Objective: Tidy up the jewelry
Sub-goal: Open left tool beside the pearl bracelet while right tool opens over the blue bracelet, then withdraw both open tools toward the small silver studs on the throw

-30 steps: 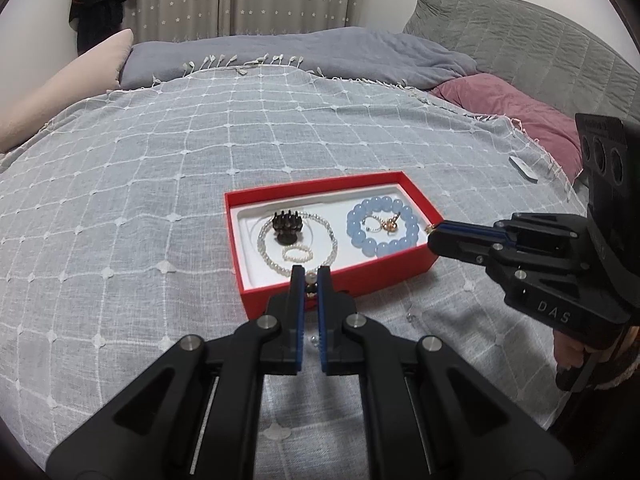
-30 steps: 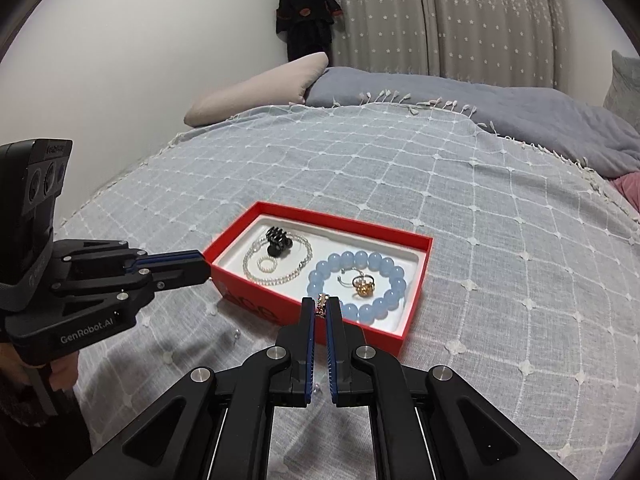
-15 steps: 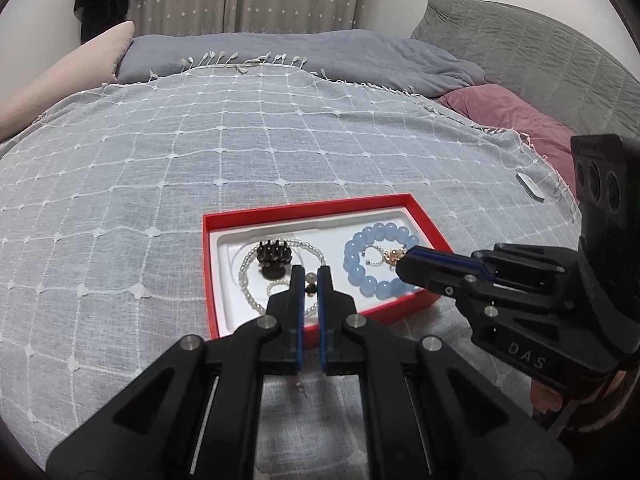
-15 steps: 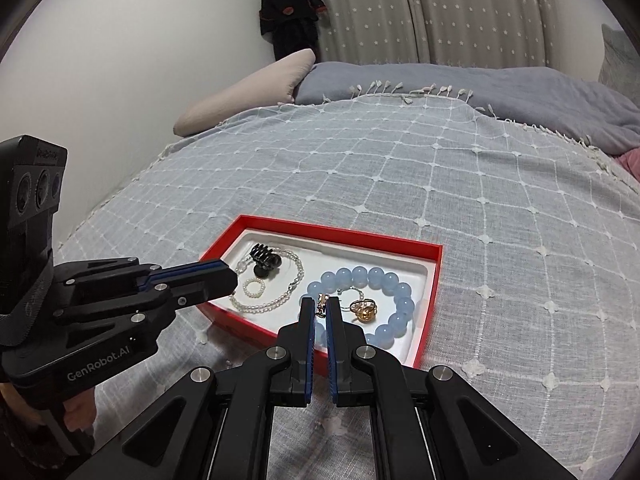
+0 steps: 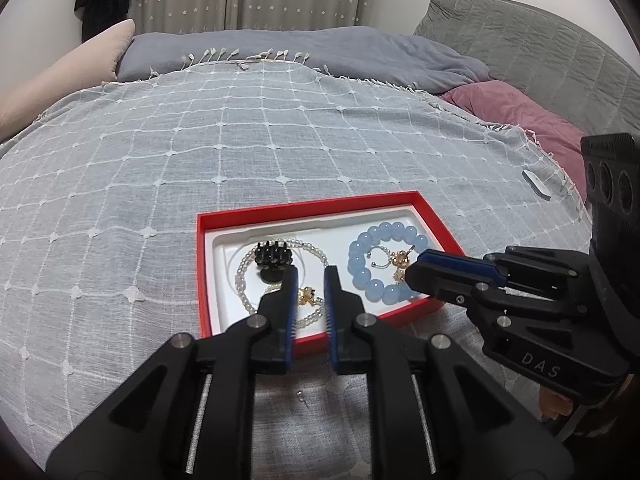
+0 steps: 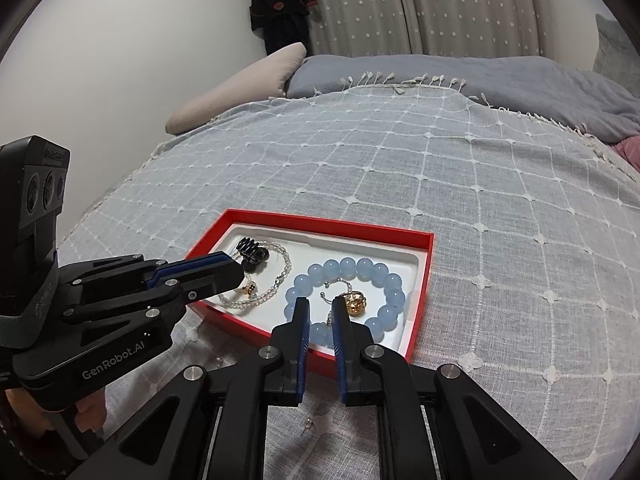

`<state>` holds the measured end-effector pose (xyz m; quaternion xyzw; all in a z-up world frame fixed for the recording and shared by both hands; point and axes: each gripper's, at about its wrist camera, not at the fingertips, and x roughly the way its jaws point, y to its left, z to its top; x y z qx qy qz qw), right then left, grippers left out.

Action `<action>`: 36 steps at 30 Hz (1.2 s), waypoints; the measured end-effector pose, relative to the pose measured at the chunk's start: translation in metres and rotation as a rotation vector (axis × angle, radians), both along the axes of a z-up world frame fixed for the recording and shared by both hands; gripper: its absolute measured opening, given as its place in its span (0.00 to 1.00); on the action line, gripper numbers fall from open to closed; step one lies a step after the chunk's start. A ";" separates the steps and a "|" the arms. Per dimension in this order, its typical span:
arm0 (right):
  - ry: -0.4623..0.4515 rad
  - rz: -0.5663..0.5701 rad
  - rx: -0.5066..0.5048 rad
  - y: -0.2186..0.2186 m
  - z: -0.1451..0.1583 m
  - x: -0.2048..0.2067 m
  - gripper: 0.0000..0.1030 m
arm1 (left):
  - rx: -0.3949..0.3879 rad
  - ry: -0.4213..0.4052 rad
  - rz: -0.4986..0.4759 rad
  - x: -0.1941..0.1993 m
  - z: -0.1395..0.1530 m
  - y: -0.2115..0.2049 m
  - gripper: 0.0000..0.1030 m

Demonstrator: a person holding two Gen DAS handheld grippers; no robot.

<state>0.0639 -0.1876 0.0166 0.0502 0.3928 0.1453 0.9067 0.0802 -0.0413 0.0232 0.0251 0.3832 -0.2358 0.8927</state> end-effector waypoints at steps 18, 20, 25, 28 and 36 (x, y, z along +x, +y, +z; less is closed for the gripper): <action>-0.010 0.018 -0.035 -0.006 0.010 -0.022 0.13 | 0.003 -0.028 -0.022 -0.025 0.014 0.015 0.69; -0.012 0.019 -0.041 -0.006 0.011 -0.025 0.14 | 0.005 -0.025 -0.021 -0.027 0.014 0.020 0.73; -0.007 0.021 -0.055 -0.007 0.010 -0.031 0.18 | 0.020 -0.012 -0.023 -0.033 0.010 0.031 0.79; 0.000 0.023 -0.067 -0.007 0.007 -0.035 0.20 | 0.042 -0.002 -0.023 -0.037 0.005 0.036 0.79; 0.013 0.032 -0.070 -0.009 -0.002 -0.048 0.58 | 0.085 0.036 0.002 -0.043 -0.011 0.051 0.84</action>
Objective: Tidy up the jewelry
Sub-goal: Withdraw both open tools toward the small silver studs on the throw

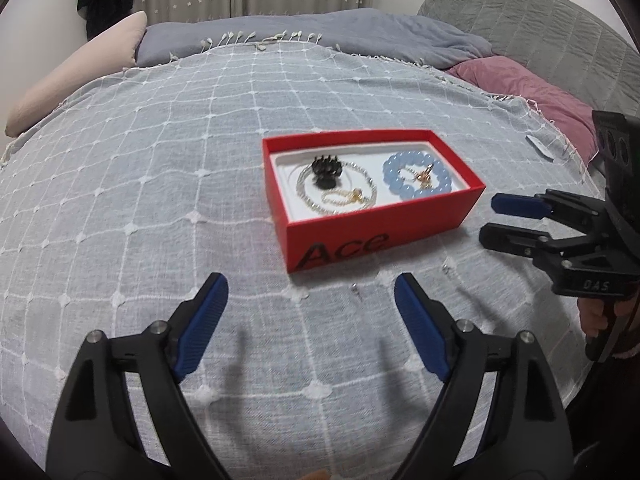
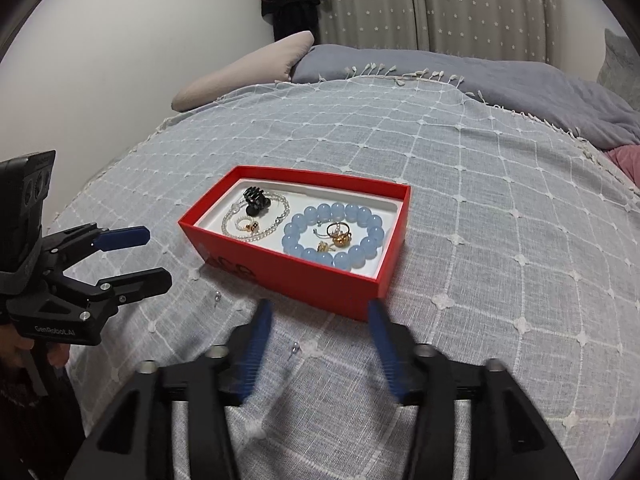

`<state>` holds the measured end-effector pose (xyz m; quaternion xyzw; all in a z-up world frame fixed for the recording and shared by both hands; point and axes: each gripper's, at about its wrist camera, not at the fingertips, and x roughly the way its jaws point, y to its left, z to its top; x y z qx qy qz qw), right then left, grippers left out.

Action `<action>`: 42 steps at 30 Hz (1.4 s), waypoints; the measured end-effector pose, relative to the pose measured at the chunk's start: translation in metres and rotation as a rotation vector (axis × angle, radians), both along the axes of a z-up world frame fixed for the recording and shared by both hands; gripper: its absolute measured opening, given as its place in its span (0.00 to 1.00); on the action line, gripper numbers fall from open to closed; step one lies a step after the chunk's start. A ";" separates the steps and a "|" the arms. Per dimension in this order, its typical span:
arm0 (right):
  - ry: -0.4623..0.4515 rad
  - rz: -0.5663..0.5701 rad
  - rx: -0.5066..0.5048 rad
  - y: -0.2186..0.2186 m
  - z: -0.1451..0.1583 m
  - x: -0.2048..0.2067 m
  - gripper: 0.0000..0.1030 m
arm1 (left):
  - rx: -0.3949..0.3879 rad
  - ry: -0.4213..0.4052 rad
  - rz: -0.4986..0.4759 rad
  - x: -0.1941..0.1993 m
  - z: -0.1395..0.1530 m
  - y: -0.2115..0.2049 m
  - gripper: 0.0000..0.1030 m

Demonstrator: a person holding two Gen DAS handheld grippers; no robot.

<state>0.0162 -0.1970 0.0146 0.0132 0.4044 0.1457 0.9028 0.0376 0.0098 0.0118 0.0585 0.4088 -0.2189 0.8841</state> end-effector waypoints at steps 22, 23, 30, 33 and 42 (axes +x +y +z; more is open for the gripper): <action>0.074 0.085 -0.110 0.013 -0.041 -0.013 0.58 | 0.056 0.100 -0.107 -0.009 -0.037 -0.017 0.87; 0.075 0.086 -0.111 0.014 -0.041 -0.013 0.58 | 0.056 0.097 -0.111 -0.009 -0.037 -0.019 0.87; 0.064 0.109 -0.123 0.023 -0.042 -0.015 0.58 | 0.010 0.093 -0.159 -0.008 -0.034 -0.026 0.77; 0.055 0.114 -0.126 0.025 -0.042 -0.015 0.58 | -0.008 0.096 -0.186 -0.007 -0.033 -0.030 0.61; 0.050 0.153 -0.114 0.033 -0.041 -0.014 0.47 | 0.001 0.095 -0.182 0.001 -0.036 -0.038 0.33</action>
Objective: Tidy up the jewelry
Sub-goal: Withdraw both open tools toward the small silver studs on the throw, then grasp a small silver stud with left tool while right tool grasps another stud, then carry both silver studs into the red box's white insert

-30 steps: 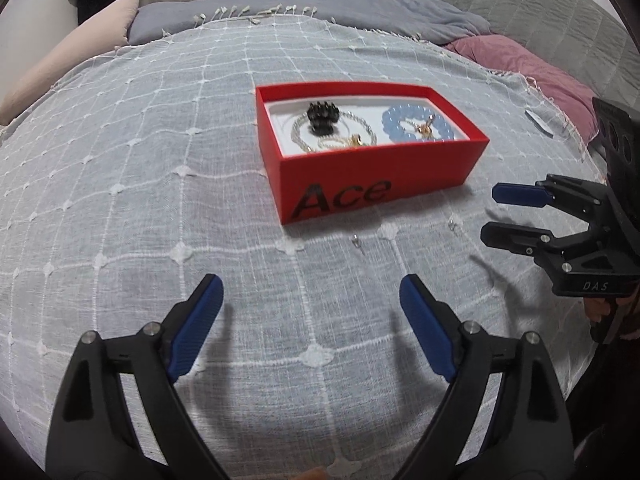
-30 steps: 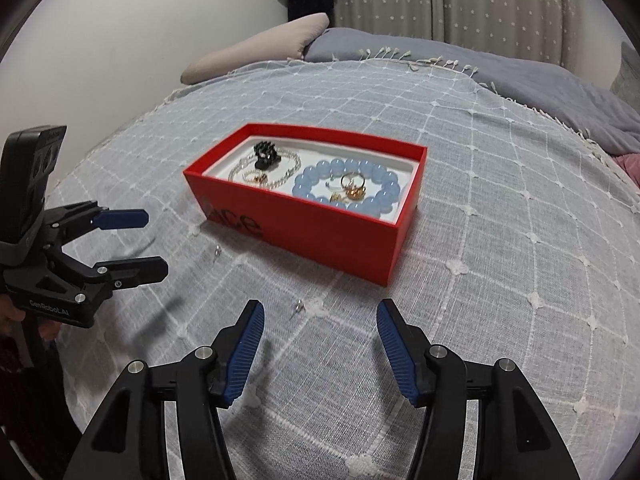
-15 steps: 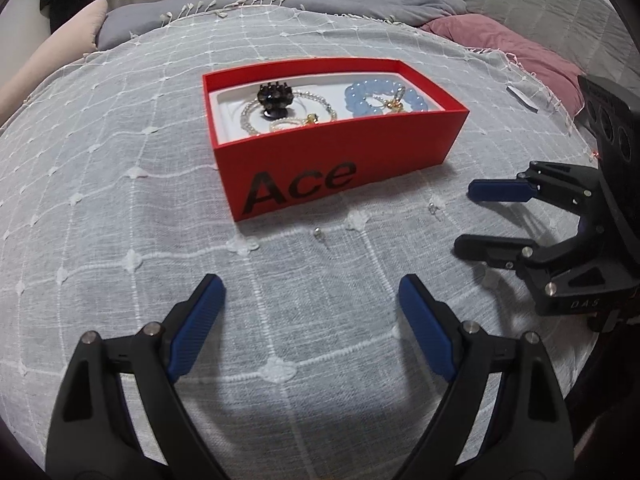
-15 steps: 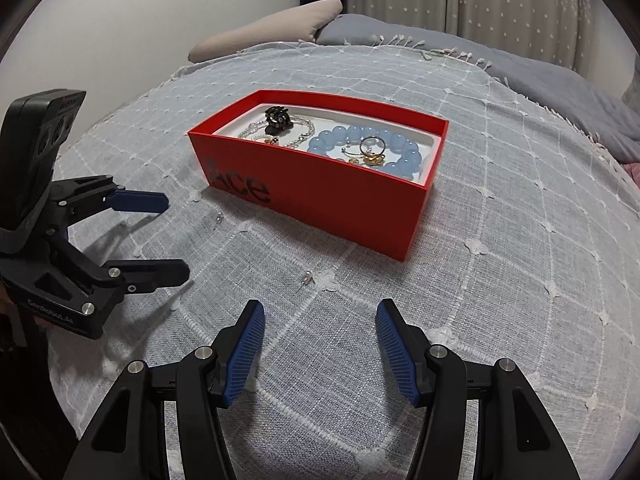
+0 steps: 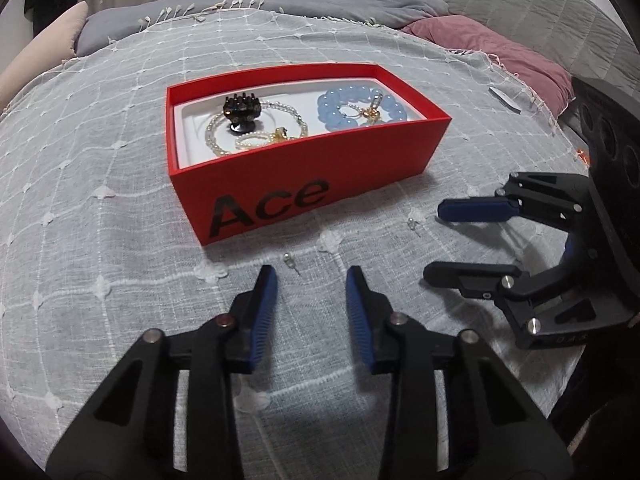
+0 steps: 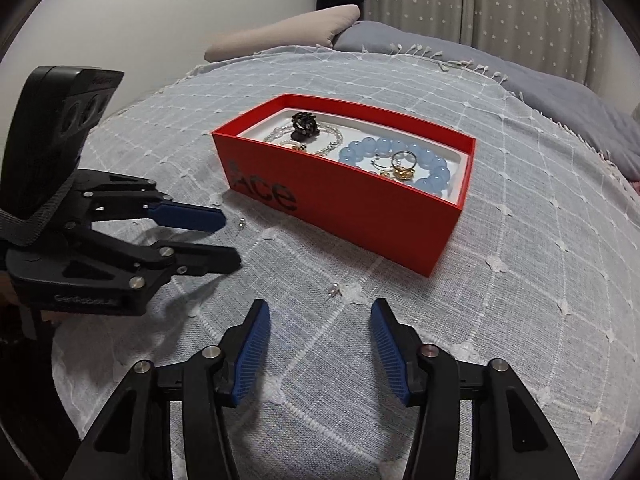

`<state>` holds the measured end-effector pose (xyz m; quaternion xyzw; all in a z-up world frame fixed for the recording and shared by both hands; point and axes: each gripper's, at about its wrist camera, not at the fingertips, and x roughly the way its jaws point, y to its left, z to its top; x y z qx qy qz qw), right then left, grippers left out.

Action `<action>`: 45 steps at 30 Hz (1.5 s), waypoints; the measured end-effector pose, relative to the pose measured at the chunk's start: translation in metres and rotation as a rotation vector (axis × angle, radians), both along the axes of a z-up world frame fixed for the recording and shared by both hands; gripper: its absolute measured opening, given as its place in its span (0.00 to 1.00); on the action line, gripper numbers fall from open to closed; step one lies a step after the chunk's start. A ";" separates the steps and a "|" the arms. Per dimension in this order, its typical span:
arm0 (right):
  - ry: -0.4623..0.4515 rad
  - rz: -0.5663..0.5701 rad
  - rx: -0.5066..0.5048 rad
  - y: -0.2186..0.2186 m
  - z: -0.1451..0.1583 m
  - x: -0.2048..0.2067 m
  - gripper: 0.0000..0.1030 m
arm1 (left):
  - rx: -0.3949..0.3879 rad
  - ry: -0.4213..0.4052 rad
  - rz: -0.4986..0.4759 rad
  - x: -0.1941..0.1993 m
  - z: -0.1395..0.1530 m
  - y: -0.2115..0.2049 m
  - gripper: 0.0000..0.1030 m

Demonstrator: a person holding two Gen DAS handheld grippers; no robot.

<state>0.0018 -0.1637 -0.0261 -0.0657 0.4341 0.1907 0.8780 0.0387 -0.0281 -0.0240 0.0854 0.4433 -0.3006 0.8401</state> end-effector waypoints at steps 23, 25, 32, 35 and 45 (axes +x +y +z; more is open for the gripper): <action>0.044 -0.038 0.038 0.002 -0.011 0.021 0.23 | 0.022 -0.026 0.031 0.006 -0.007 -0.003 0.08; 0.044 -0.049 0.036 0.000 -0.011 0.022 0.15 | 0.024 -0.028 0.033 0.005 -0.007 -0.003 0.07; 0.047 -0.066 0.030 -0.004 -0.009 0.024 0.07 | 0.023 -0.029 0.045 0.006 -0.006 -0.003 0.05; 0.039 -0.065 0.018 -0.002 -0.007 0.023 0.05 | 0.014 -0.025 0.047 0.006 -0.004 -0.001 0.05; 0.028 -0.088 0.070 -0.013 0.007 0.022 0.05 | -0.011 -0.037 0.052 0.005 0.008 0.005 0.05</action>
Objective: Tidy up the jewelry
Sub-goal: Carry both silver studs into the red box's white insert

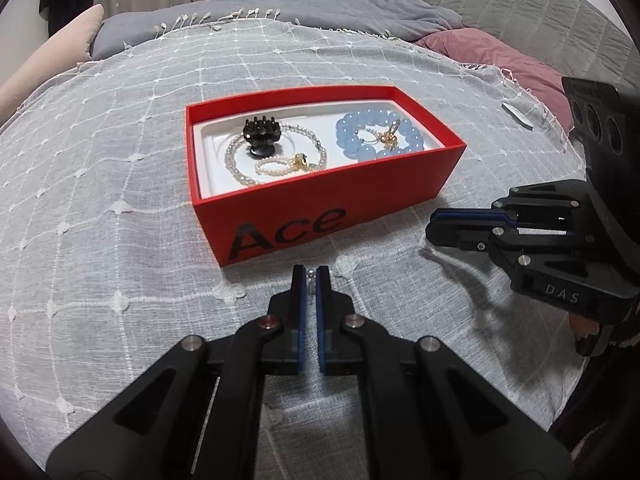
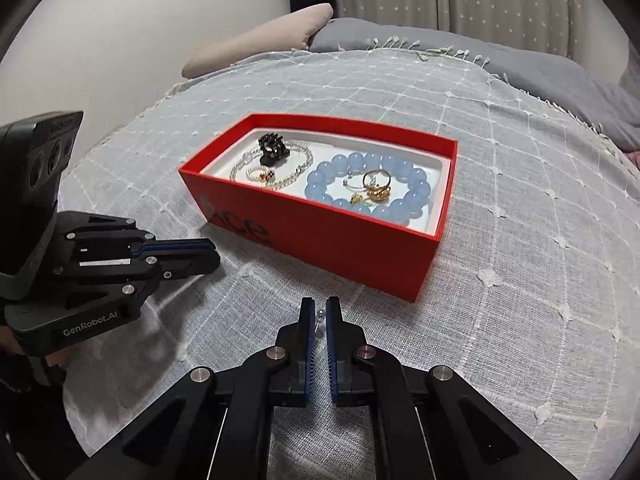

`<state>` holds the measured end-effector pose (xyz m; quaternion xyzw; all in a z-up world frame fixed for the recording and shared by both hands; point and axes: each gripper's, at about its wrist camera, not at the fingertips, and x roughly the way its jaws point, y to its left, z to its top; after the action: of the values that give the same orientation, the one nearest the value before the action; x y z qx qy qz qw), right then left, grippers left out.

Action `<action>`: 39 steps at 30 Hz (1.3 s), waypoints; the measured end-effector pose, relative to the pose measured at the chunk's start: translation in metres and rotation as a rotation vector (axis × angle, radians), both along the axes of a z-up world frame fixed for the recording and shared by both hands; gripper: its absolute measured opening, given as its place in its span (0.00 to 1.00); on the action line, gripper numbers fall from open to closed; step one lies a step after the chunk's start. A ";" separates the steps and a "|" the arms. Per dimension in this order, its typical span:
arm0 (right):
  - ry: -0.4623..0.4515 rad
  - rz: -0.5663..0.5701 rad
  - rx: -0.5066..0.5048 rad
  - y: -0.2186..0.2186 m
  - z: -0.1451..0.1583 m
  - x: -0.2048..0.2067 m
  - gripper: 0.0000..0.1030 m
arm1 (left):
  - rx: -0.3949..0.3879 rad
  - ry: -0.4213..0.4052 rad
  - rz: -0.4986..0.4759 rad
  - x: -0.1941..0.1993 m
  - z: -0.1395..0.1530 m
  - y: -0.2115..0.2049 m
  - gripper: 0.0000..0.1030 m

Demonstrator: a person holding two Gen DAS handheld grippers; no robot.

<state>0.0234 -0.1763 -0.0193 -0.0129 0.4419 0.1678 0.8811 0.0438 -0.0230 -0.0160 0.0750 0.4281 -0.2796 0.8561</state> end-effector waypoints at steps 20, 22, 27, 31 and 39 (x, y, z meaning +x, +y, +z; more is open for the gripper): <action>-0.067 -0.026 0.087 -0.011 0.038 -0.003 0.05 | -0.057 -0.066 0.029 -0.002 0.034 0.012 0.05; -0.077 -0.029 0.094 -0.011 0.043 -0.002 0.05 | -0.066 -0.070 0.031 -0.002 0.038 0.012 0.05; -0.094 -0.044 0.120 -0.011 0.052 0.003 0.05 | -0.089 -0.085 0.031 0.000 0.048 0.007 0.05; -0.107 -0.059 0.144 -0.011 0.057 0.009 0.05 | -0.109 -0.096 0.036 0.005 0.055 0.001 0.05; -0.118 -0.086 0.205 -0.012 0.059 0.027 0.05 | -0.147 -0.081 0.064 0.022 0.056 -0.014 0.05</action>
<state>0.0502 -0.1883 0.0400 0.0865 0.3700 0.1734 0.9086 0.0656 -0.0369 0.0397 0.0094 0.3737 -0.2794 0.8844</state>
